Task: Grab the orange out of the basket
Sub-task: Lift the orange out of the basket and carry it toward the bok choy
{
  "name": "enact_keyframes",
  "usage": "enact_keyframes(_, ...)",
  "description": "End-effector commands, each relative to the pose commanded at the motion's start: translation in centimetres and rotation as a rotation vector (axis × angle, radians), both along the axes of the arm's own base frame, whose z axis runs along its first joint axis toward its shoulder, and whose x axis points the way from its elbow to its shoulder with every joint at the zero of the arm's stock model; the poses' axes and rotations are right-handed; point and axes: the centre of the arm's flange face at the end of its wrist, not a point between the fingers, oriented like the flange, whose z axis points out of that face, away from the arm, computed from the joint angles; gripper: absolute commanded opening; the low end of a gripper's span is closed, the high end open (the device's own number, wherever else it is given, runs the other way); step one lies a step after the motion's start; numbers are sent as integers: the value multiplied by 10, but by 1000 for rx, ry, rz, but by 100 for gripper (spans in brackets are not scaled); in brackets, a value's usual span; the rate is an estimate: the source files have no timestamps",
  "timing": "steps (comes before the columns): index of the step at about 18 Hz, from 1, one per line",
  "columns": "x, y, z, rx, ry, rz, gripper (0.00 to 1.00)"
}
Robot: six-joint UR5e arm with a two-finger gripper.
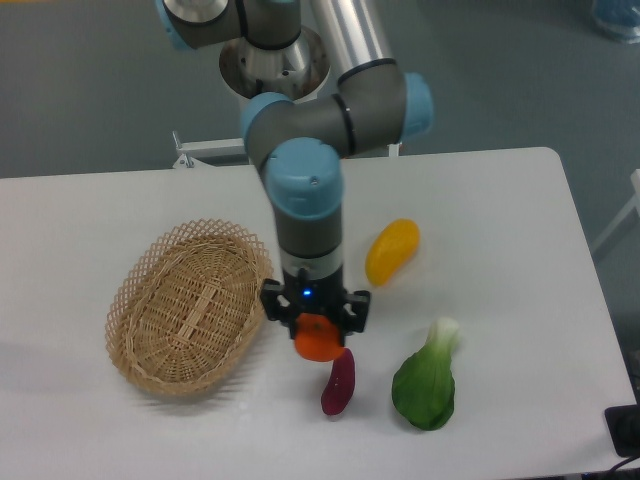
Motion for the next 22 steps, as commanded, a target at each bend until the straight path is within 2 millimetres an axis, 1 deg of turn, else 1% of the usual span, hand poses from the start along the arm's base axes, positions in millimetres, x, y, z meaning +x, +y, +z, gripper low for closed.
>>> enact_keyframes(1, -11, -8, -1, -7, 6, -3, 46)
enact_keyframes(4, -29, -20, -4, -29, 20, -45, 46)
enact_keyframes(8, -39, -23, -11, -50, 31, -104, 46)
enact_keyframes(11, -46, -27, -19, -119, 69, -198, 46)
enact_keyframes(13, -55, -31, -24, -144, 77, -239, 46)
enact_keyframes(14, -57, -30, -25, -149, 81, -257, 46)
enact_keyframes(16, -66, -27, -25, -164, 96, -291, 46)
enact_keyframes(17, -73, -31, -28, -182, 97, -306, 46)
enact_keyframes(18, -74, -32, -30, -193, 99, -316, 48)
enact_keyframes(20, -77, -33, -31, -207, 107, -330, 47)
enact_keyframes(22, -85, -34, -26, -210, 118, -329, 47)
